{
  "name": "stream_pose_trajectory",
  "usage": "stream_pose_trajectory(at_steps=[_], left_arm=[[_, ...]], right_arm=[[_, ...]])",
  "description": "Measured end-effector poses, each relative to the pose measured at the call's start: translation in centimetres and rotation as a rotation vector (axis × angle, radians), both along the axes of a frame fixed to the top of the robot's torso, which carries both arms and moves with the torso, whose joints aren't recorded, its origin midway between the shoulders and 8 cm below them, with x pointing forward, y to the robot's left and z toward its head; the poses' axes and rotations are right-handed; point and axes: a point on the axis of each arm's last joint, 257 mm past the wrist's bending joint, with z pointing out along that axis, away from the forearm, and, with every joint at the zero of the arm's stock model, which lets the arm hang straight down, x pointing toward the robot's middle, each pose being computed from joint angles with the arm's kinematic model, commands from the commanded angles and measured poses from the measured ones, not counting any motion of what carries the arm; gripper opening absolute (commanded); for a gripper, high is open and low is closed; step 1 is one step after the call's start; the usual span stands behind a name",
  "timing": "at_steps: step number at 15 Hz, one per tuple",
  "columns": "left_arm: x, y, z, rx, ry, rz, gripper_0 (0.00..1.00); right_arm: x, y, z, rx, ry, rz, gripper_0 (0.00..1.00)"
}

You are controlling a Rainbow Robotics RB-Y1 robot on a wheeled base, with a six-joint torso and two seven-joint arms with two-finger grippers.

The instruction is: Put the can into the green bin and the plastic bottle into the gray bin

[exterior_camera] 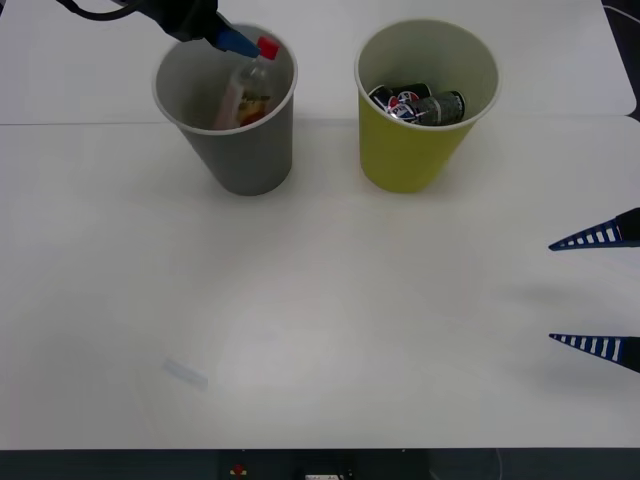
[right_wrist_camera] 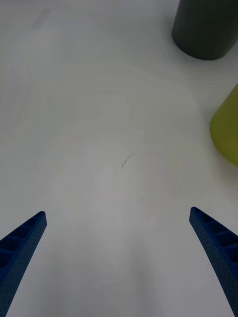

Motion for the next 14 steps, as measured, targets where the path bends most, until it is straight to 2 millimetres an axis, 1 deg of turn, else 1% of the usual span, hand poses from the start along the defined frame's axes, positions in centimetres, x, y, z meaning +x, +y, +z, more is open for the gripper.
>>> stream_pose_trajectory(at_steps=[3, 7, 9, 11, 14], left_arm=[[-1.3, 0.9, -0.2, -0.041, 0.009, -0.057, 1.0], [-4.6, 2.8, -0.9, -0.125, 0.033, -0.147, 1.0], [-6.0, 4.6, -1.5, -0.142, 0.014, -0.213, 1.0], [-7.6, 6.7, -2.5, -0.153, -0.015, -0.264, 1.0], [-10.6, 10.1, -4.9, -0.172, -0.075, -0.317, 1.0]], right_arm=[[0.0, 0.0, 0.0, 0.0, 0.0, 0.0, 1.0], [0.0, 0.0, 0.0, 0.0, 0.0, 0.0, 1.0], [0.0, 0.0, 0.0, 0.0, 0.0, 0.0, 1.0], [0.0, 0.0, 0.0, 0.0, 0.0, 0.0, 1.0], [0.0, 0.0, 0.0, 0.0, 0.0, 0.0, 1.0]])
